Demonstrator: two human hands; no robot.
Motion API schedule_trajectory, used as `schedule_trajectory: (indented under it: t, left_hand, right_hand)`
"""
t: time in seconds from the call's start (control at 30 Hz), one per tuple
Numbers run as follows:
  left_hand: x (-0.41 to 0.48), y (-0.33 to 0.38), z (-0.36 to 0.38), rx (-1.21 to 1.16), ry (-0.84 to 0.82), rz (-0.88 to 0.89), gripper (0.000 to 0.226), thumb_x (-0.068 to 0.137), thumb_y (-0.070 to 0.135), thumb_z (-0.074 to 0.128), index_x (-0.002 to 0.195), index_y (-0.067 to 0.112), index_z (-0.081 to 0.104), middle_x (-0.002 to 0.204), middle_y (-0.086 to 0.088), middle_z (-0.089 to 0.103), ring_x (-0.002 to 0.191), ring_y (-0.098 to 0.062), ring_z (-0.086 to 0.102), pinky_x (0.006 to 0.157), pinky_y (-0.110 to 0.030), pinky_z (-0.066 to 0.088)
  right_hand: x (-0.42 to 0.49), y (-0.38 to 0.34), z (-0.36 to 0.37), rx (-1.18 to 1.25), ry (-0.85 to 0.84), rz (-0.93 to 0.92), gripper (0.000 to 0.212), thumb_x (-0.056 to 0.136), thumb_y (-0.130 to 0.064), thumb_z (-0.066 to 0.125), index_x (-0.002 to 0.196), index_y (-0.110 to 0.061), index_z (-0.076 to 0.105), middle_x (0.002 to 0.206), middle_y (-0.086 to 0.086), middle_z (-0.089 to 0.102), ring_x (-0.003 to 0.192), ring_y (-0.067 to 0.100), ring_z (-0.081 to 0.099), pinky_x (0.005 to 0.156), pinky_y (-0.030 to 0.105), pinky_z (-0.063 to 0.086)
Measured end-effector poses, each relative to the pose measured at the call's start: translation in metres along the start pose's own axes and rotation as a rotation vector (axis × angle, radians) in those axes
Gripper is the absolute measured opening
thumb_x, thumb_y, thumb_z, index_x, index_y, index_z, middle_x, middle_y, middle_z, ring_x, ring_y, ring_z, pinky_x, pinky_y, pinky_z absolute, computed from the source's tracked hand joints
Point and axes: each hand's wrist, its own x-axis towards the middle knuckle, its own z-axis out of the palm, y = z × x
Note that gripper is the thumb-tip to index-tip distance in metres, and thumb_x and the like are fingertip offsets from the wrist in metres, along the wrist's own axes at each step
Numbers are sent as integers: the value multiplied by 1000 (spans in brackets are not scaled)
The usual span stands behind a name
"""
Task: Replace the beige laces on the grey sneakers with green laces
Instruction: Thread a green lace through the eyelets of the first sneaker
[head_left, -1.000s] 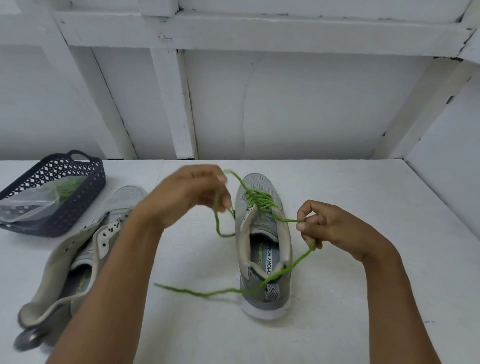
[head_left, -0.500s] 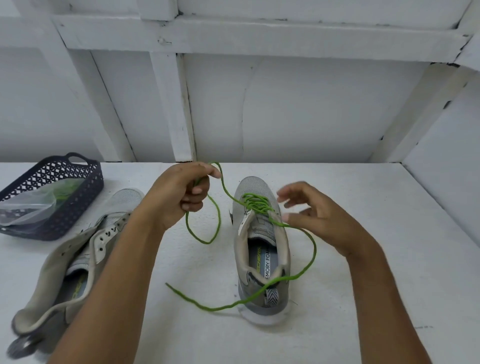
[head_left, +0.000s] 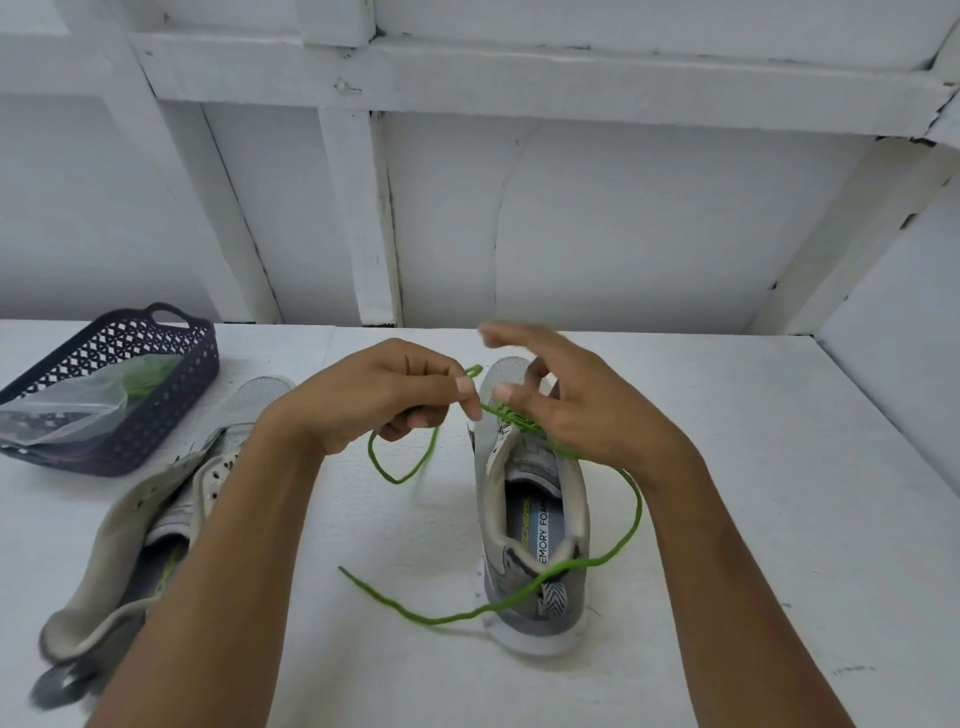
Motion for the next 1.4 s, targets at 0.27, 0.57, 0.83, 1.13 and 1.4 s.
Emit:
schedule_trajectory:
  t: [0.27, 0.57, 0.83, 1.13, 1.4]
  left_hand:
    - [-4, -6, -15, -10, 187, 27, 23, 85, 33, 72, 87, 10, 75, 58, -1, 35, 51, -12, 25, 47, -22, 22]
    - [3, -1, 1, 24, 193, 68, 23, 90, 36, 63, 90, 18, 78, 61, -4, 35, 60, -23, 23, 51, -28, 20]
    - [3, 11, 8, 136, 108, 93, 21, 90, 39, 63, 88, 24, 78, 56, 5, 44, 56, -18, 31, 50, -25, 28]
    - [1, 2, 0, 133, 177, 32, 17, 96, 28, 62, 90, 20, 77, 62, -1, 53, 62, -23, 36, 55, -29, 31]
    - [13, -27, -7, 269, 175, -137, 17, 97, 22, 61, 89, 17, 75, 69, 5, 67, 64, -6, 60, 69, -26, 50]
  right_hand:
    - [-4, 20, -15, -75, 420, 155, 17, 95, -24, 61, 81, -22, 71, 90, -10, 68, 70, 4, 55, 65, 12, 37]
    - [-10, 5, -14, -219, 343, 81, 47, 93, -33, 64, 138, -34, 49, 113, -11, 50, 88, 2, 45, 82, 25, 41]
    - [-5, 2, -9, -211, 140, -14, 12, 97, -25, 59, 89, -29, 65, 95, -15, 58, 80, 1, 51, 70, 19, 36]
    - [-4, 22, -36, -206, 519, 149, 16, 100, -13, 47, 89, -15, 58, 90, -6, 61, 81, 13, 53, 69, 29, 36]
    - [-10, 43, -41, -228, 689, 319, 18, 100, -14, 44, 93, -13, 61, 101, 1, 66, 86, 22, 55, 71, 31, 38]
